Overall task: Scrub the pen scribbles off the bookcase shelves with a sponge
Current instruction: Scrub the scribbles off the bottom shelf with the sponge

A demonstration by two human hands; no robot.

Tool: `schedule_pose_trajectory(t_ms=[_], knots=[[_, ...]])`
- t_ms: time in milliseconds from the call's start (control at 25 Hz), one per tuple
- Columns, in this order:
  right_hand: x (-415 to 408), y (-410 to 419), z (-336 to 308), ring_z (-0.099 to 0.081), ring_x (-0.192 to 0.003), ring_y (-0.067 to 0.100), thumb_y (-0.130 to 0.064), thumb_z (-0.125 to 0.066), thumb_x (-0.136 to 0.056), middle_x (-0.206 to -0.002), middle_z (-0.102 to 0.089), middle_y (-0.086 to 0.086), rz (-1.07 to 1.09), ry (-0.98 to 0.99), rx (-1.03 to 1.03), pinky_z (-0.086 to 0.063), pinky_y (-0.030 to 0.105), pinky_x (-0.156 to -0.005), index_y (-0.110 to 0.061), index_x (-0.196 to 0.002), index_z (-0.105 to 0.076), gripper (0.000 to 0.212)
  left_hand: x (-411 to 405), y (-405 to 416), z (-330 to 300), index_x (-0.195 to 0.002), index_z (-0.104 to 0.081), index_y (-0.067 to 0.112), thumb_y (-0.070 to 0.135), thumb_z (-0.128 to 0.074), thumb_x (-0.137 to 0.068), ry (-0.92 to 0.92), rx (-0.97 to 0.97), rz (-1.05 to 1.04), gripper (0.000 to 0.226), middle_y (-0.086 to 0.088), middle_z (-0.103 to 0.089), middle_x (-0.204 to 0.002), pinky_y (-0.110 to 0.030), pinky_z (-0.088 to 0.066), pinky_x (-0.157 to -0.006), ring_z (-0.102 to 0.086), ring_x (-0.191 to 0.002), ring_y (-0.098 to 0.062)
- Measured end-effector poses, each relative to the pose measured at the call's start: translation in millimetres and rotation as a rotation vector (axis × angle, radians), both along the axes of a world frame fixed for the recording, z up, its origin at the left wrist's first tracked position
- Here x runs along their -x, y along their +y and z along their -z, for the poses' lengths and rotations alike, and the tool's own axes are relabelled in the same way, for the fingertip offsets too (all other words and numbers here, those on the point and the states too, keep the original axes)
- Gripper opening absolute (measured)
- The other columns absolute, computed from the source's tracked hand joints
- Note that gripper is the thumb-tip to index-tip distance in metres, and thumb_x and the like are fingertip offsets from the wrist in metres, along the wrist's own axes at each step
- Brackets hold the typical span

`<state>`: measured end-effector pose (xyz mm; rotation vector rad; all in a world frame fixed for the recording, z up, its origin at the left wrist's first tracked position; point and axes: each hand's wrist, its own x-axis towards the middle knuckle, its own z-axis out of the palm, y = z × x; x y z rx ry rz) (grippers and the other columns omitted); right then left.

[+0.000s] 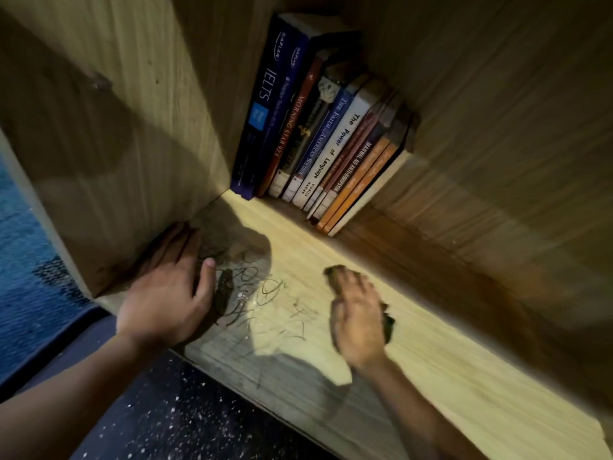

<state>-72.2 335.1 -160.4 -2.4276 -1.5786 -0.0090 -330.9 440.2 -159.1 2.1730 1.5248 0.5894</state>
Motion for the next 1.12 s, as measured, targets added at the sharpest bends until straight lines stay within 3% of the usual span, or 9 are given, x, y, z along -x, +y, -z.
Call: schedule_pose_trajectory(t_ms=[80,120,200,280,440,600,720,880,1120], knots=[[54.4,-27.4,3.3,-0.021,-0.145,0.013,-0.022,-0.034,-0.093,-0.151,-0.036,-0.013,-0.408,-0.025,-0.019,-0.025,0.037,-0.118,-0.034,-0.145,-0.031,0.053,0.2,0.0,0.3,-0.149,-0.033,0.01,0.063,-0.005,-0.086,-0.012,-0.002,-0.015,0.087,-0.002,-0.024,-0.159,-0.034,-0.02,-0.114,-0.01,-0.147,-0.009],[68.4,-44.0,0.5,-0.01,-0.146,0.006,-0.023,-0.033,-0.096,-0.154,-0.027,-0.021,-0.555,0.026,0.09,-0.015,0.034,-0.12,-0.042,-0.146,-0.022,0.055,0.8,-0.3,0.5,-0.147,-0.036,0.009,0.063,-0.005,-0.086,-0.015,-0.002,-0.022,0.087,-0.003,-0.026,-0.158,-0.034,-0.02,-0.114,-0.011,-0.147,-0.01],[46.2,-53.9,-3.8,0.0,-0.146,0.002,-0.03,-0.025,-0.102,-0.155,-0.019,-0.024,-0.71,0.005,0.107,-0.013,0.039,-0.12,-0.046,-0.148,-0.011,0.05,-0.1,-0.6,-1.2,-0.144,-0.04,0.008,0.061,-0.006,-0.087,-0.022,-0.015,-0.013,0.086,-0.005,-0.03,-0.157,-0.033,-0.02,-0.114,-0.012,-0.147,-0.011],[5.2,-39.8,5.7,-0.009,-0.147,0.007,-0.041,-0.014,-0.104,-0.155,-0.025,-0.016,-0.594,-0.077,0.041,-0.027,0.048,-0.116,-0.04,-0.15,-0.017,0.046,0.2,-0.7,-0.6,-0.146,-0.039,0.01,0.059,-0.008,-0.089,-0.02,-0.032,0.005,0.081,-0.005,-0.03,-0.157,-0.028,-0.014,-0.114,-0.012,-0.147,-0.011],[10.1,4.4,4.8,-0.012,-0.148,0.015,-0.037,-0.019,-0.095,-0.154,-0.017,-0.015,-0.068,0.086,0.026,-0.014,0.045,-0.12,-0.03,-0.149,-0.029,0.055,2.0,2.9,4.4,-0.149,-0.033,0.012,0.055,-0.012,-0.092,-0.005,-0.035,0.029,0.074,-0.003,-0.027,-0.158,-0.026,-0.01,-0.114,-0.009,-0.147,-0.01],[73.5,-41.6,4.9,0.004,-0.146,0.003,-0.031,-0.028,-0.103,-0.156,-0.011,-0.022,-0.462,0.149,0.13,0.004,0.03,-0.12,-0.043,-0.147,-0.021,0.047,-1.7,5.3,9.3,-0.146,-0.038,0.013,0.051,-0.01,-0.094,0.111,-0.126,0.217,0.07,-0.006,-0.036,-0.153,-0.034,-0.013,-0.116,-0.014,-0.146,-0.016],[41.5,-36.7,8.7,-0.013,-0.146,0.01,-0.023,-0.049,-0.098,-0.155,-0.024,-0.015,-0.651,0.009,0.089,-0.021,0.042,-0.119,-0.043,-0.146,-0.026,0.057,0.9,6.5,13.4,-0.144,-0.04,0.012,0.045,-0.011,-0.097,0.145,-0.192,0.318,0.064,-0.008,-0.042,-0.149,-0.035,-0.013,-0.118,-0.02,-0.145,-0.021],[34.9,-4.9,-1.2,-0.007,-0.146,0.004,-0.036,-0.024,-0.098,-0.156,-0.021,-0.017,-0.186,0.128,0.066,-0.012,0.037,-0.121,-0.037,-0.146,-0.031,0.049,-11.9,-16.7,8.5,-0.147,-0.034,0.017,0.051,-0.009,-0.096,0.084,-0.071,0.233,0.067,-0.005,-0.035,-0.153,-0.037,-0.016,-0.117,-0.019,-0.145,-0.019],[42.5,-5.5,-4.4,-0.004,-0.146,0.004,-0.036,-0.026,-0.101,-0.157,-0.016,-0.017,-0.145,0.088,0.092,-0.004,0.031,-0.121,-0.036,-0.148,-0.027,0.047,-24.2,-24.6,7.4,-0.144,-0.034,0.018,0.057,-0.01,-0.095,0.063,-0.05,0.086,0.067,-0.008,-0.032,-0.153,-0.044,-0.012,-0.12,-0.019,-0.145,-0.022]])
